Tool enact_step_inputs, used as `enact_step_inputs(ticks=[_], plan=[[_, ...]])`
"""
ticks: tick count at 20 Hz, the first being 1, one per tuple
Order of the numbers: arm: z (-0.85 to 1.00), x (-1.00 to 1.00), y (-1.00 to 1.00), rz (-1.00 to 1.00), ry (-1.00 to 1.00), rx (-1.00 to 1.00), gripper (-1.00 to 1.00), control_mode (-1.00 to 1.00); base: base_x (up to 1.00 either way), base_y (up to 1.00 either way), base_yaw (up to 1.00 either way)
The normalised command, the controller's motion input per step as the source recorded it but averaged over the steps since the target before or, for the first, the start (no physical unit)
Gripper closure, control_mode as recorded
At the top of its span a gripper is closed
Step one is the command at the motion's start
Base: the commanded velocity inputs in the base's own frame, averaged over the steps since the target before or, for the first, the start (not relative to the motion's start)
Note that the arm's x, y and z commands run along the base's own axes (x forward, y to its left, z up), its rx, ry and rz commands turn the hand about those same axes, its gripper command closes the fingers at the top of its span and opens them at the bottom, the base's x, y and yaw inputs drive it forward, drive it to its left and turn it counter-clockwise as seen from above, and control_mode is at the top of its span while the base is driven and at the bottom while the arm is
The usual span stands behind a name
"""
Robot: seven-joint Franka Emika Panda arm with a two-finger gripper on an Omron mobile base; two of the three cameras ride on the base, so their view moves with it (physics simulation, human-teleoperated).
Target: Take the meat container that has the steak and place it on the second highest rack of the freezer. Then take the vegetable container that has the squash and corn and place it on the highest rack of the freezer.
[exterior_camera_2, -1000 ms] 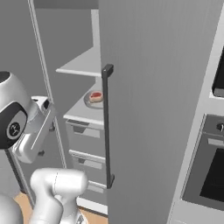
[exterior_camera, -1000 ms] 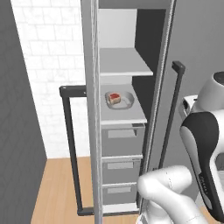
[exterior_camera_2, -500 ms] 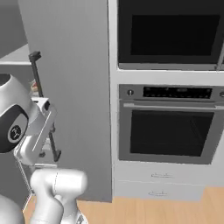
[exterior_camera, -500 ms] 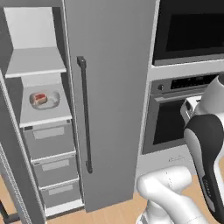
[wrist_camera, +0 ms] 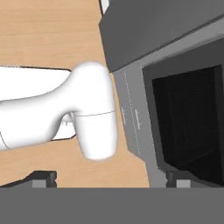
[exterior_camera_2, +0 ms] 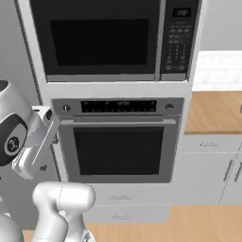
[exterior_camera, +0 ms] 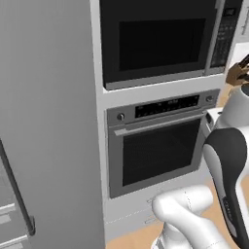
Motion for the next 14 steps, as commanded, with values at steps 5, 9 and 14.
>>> enact_step_inputs(ticks=[5, 9, 14], plan=[[0.00, 0.00, 0.00, 0.00, 0.00, 0.00, -1.00, 1.00, 0.88, -0.93, 0.32], [0.00, 0.00, 0.00, 0.00, 0.00, 0.00, -1.00, 1.00, 0.22, -1.00, 0.23], [0.00, 0.00, 0.00, 0.00, 0.00, 0.00, -1.00, 1.00, 0.00, -1.00, 0.00]])
